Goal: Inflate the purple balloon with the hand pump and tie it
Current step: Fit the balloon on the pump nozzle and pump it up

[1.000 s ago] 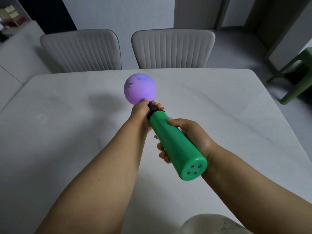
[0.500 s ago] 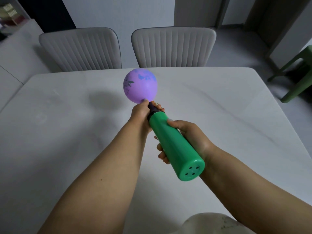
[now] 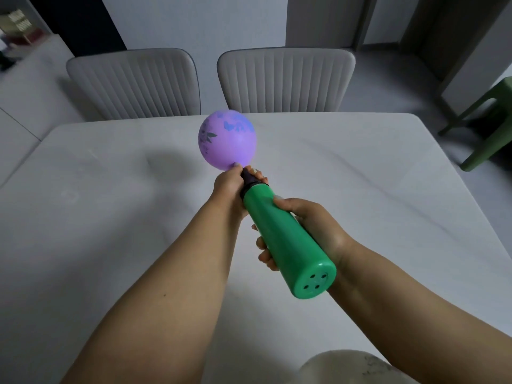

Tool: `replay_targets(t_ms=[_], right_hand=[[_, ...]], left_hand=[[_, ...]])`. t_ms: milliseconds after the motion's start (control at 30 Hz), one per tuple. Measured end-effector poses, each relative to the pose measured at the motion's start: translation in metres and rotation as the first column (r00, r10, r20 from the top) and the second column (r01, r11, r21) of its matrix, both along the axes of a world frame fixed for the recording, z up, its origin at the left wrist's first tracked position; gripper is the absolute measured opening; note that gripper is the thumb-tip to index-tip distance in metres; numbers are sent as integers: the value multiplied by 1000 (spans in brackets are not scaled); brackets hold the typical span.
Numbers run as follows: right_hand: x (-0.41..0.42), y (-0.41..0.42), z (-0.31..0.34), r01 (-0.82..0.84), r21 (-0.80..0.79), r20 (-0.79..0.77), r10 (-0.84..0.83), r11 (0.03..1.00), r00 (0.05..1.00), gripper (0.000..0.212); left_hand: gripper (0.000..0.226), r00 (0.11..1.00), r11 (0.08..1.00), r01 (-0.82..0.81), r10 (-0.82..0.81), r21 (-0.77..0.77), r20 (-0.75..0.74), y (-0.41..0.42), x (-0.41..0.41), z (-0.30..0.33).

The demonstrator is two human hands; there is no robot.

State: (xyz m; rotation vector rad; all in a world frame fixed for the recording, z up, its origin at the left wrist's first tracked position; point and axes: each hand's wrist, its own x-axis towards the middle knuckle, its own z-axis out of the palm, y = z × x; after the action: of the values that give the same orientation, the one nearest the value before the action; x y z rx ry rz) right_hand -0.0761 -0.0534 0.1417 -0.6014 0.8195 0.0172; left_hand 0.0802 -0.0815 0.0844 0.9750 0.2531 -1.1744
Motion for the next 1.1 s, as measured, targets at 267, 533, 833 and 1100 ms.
replay_targets(t_ms=[267,533,833,1100], right_hand=[[-12,8,8,-49,36,19,48,998,999,46],[-8,14,4,-15,9,8,15,1000,1000,48],[11,7,11,7,-1,-20,-7,1000,1000,45],[-14,18,6,-28,44,11,28,999,1000,49]], left_hand=[[42,998,999,-37,36,-8,-55,6,6,5],[42,998,999,-31,30,-14,-58,11,9,3],[43,999,1000,-6,5,-27,-38,10,6,6],[41,998,999,0,-3,-45,-66,7,9,6]])
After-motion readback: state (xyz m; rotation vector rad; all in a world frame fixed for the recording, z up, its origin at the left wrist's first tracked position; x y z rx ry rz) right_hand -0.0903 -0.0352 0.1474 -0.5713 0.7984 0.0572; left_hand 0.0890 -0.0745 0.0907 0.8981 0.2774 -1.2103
